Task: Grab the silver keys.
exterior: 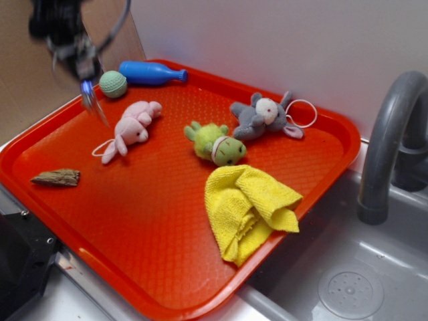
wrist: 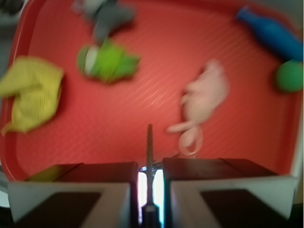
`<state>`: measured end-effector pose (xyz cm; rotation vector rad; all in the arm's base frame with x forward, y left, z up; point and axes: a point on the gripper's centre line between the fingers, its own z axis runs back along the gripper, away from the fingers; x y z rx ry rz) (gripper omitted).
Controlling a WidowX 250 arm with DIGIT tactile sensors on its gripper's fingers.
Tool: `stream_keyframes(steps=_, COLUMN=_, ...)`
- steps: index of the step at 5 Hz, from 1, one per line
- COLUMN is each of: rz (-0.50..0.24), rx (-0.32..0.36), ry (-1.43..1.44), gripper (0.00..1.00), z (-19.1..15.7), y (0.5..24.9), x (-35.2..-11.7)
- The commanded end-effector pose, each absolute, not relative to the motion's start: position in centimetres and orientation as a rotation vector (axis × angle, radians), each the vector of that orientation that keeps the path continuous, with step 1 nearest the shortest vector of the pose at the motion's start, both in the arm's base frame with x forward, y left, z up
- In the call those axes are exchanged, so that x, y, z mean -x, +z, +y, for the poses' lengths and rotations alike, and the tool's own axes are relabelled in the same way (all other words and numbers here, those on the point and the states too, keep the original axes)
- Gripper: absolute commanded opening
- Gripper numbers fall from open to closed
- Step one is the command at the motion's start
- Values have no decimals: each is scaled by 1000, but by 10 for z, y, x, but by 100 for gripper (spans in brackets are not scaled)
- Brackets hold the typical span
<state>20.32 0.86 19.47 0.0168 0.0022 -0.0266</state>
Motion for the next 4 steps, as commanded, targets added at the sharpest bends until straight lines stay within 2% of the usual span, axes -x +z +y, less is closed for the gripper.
stream_keyframes(steps=1, rz=-49, rx=20, ry=93, gripper=0, z=39, y=259, x=-218)
stream_keyframes(steps=4, rz=-57, rx=12, ry=88, gripper=0, z=19, y=255, x=-211)
